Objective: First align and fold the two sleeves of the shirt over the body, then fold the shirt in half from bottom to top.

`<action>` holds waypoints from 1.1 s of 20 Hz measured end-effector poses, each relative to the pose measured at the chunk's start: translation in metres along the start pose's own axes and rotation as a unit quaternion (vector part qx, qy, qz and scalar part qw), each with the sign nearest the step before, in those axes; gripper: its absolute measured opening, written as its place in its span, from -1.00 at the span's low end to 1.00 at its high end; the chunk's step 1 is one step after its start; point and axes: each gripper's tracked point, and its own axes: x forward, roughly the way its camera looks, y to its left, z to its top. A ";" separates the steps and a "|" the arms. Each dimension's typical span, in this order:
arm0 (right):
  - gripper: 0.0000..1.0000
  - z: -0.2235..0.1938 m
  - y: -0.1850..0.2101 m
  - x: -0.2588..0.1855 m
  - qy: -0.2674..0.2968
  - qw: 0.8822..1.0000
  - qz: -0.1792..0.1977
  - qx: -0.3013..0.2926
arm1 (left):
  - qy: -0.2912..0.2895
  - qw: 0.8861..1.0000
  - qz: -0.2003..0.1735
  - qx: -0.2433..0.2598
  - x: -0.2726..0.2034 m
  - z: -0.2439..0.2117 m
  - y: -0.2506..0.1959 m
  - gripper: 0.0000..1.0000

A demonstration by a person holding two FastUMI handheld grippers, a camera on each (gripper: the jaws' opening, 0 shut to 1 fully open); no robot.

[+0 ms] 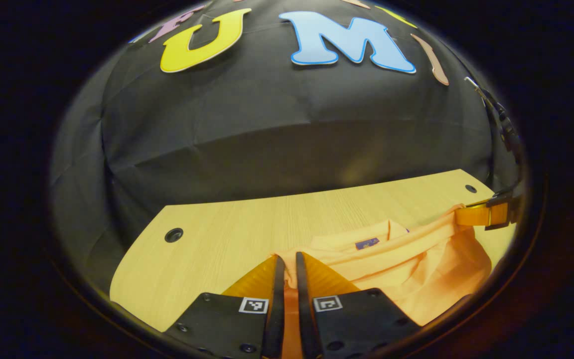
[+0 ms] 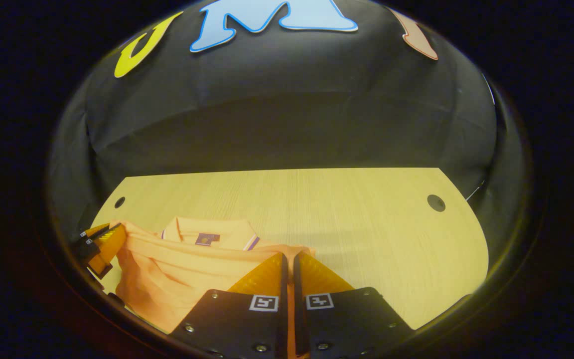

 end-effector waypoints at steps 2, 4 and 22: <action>-0.84 0.000 0.002 -0.006 -0.002 1.000 0.000 -0.009 | -0.002 1.000 0.002 -0.006 -0.005 0.002 0.001 -0.27; -0.64 0.004 0.002 -0.015 -0.009 1.000 -0.003 -0.022 | -0.003 1.000 -0.001 -0.012 -0.013 0.003 0.002 -0.10; 0.82 0.021 0.016 -0.167 -0.133 0.989 0.036 -0.055 | -0.107 0.994 0.028 -0.015 -0.168 0.049 -0.013 0.92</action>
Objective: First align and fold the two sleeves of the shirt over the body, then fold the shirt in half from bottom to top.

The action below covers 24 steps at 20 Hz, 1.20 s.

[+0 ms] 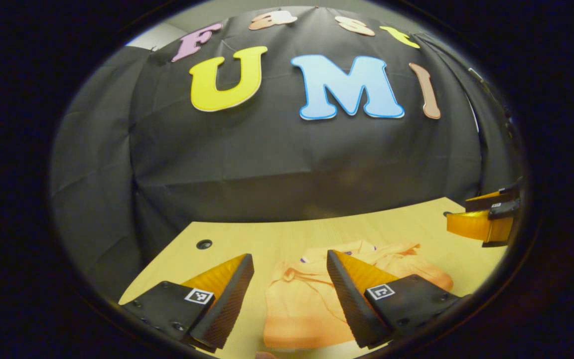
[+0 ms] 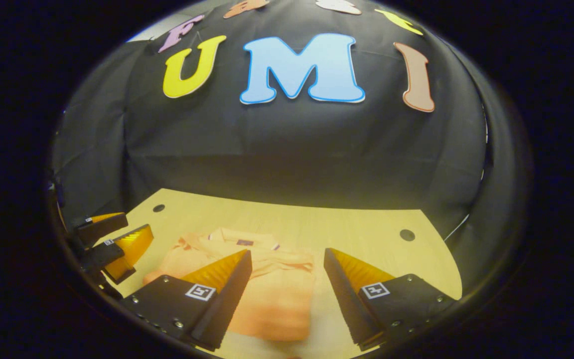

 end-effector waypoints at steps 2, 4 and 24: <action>0.82 0.001 0.004 -0.021 -0.017 1.000 0.007 -0.003 | -0.019 1.000 0.003 -0.007 -0.026 0.009 -0.003 0.92; 0.79 -0.003 0.010 -0.041 -0.027 0.999 0.018 -0.004 | -0.040 0.999 0.005 -0.015 -0.050 0.019 -0.007 1.00; 0.89 -0.027 0.023 -0.177 -0.088 0.996 -0.028 -0.003 | -0.098 0.995 -0.035 -0.009 -0.178 0.042 -0.010 0.99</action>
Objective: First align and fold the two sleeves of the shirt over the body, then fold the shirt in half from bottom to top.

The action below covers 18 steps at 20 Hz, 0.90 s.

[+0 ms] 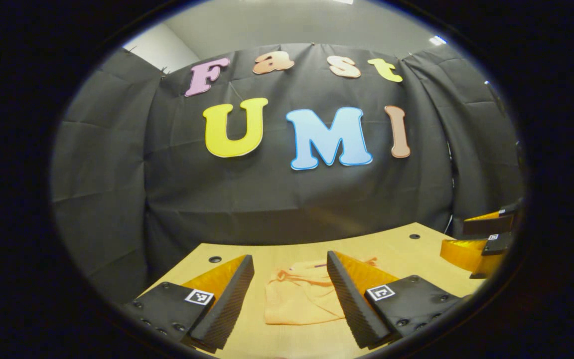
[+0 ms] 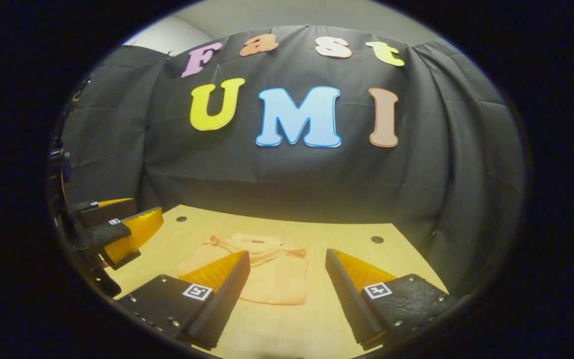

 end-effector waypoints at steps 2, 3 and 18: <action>0.91 -0.001 0.004 -0.014 0.003 1.000 -0.007 0.002 | -0.005 1.000 -0.002 -0.003 -0.013 0.002 0.004 0.99; 0.91 0.000 0.004 -0.022 0.003 1.000 -0.012 0.001 | -0.005 1.000 -0.005 -0.005 -0.018 0.001 0.004 0.99; 0.91 0.018 0.024 -0.081 -0.024 1.000 0.006 -0.007 | -0.031 0.999 -0.005 -0.017 -0.082 0.025 0.002 0.99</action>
